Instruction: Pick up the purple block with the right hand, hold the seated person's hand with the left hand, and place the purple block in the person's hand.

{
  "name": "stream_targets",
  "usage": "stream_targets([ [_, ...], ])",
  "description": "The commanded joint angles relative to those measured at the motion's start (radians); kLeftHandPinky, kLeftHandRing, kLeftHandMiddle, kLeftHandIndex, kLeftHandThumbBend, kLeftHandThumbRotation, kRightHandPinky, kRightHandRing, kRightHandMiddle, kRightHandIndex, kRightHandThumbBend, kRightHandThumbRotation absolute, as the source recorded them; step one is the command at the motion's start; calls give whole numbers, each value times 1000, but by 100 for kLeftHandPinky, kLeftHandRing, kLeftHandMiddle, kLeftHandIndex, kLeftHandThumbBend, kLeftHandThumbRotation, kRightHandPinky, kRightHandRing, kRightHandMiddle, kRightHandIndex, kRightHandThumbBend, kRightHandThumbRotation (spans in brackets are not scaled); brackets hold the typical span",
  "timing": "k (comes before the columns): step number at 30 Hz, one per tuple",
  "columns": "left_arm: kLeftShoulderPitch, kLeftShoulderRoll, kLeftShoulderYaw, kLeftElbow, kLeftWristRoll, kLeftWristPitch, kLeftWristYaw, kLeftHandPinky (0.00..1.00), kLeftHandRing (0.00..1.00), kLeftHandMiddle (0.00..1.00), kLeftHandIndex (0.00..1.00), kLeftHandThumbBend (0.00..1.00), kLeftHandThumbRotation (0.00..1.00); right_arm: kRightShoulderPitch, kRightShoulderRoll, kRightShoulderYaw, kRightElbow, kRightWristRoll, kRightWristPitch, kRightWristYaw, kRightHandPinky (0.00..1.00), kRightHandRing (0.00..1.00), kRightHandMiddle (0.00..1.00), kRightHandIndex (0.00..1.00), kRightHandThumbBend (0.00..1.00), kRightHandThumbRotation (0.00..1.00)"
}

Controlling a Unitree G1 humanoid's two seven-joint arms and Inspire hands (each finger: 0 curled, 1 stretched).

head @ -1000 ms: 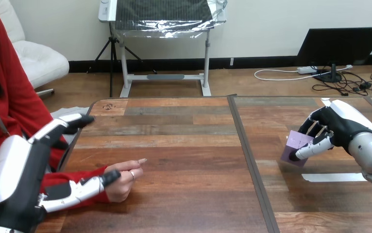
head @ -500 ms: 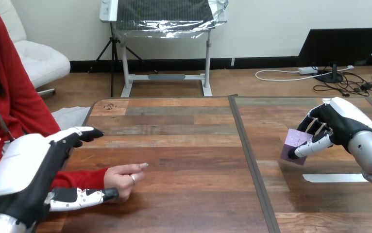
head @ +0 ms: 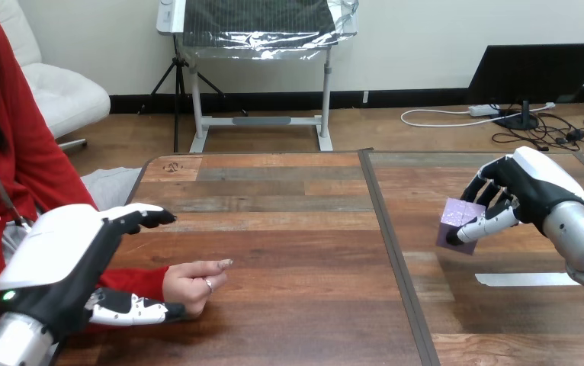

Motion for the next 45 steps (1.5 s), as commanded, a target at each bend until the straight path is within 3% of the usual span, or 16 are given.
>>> stream_targets([
  [1, -89, 49, -32, 26, 7, 15, -17, 69, 76, 77, 76, 100, 24, -54, -22, -31, -49, 26, -33, -13, 34, 39, 45, 47, 84, 0],
  [11, -147, 81, -79, 83, 36, 38, -30, 70, 76, 77, 76, 100, 23, -59, -20, -38, -52, 41, -29, -5, 40, 43, 47, 48, 84, 0],
  [25, -233, 115, -152, 169, 93, 107, -57, 71, 79, 80, 79, 100, 20, -64, -21, -35, -61, 36, -32, -6, 39, 42, 46, 47, 84, 0],
  [45, -389, 147, -276, 366, 157, 134, -73, 75, 81, 82, 81, 100, 17, -73, -20, -43, -58, 41, -22, 7, 37, 41, 45, 48, 83, 0],
])
